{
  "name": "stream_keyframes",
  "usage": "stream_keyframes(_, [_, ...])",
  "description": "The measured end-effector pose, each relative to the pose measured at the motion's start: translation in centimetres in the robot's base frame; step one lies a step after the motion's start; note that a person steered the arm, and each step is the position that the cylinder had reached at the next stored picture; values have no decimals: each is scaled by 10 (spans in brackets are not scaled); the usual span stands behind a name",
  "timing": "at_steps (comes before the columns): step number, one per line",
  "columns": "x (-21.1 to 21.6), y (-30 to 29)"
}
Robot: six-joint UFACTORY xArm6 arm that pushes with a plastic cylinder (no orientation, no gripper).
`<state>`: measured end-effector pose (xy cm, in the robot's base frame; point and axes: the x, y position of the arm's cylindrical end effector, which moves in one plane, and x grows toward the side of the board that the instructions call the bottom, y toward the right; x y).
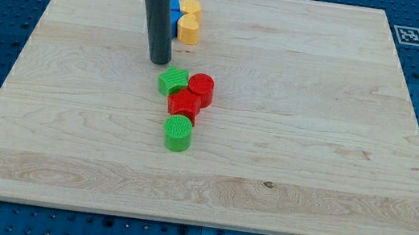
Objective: Slide the green circle to green star
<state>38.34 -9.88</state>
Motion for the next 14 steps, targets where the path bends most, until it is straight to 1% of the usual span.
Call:
stream_keyframes(1, [9,-29])
stream_keyframes(2, [-15,-5])
stream_keyframes(3, [-7,35])
stream_keyframes(4, [14,84])
stream_keyframes(5, [27,142])
stream_keyframes(6, [63,161])
stream_keyframes(7, [106,152])
stream_keyframes(8, [125,128])
stream_keyframes(10, [145,92])
stream_keyframes(13, [151,39])
stream_keyframes(14, [151,33])
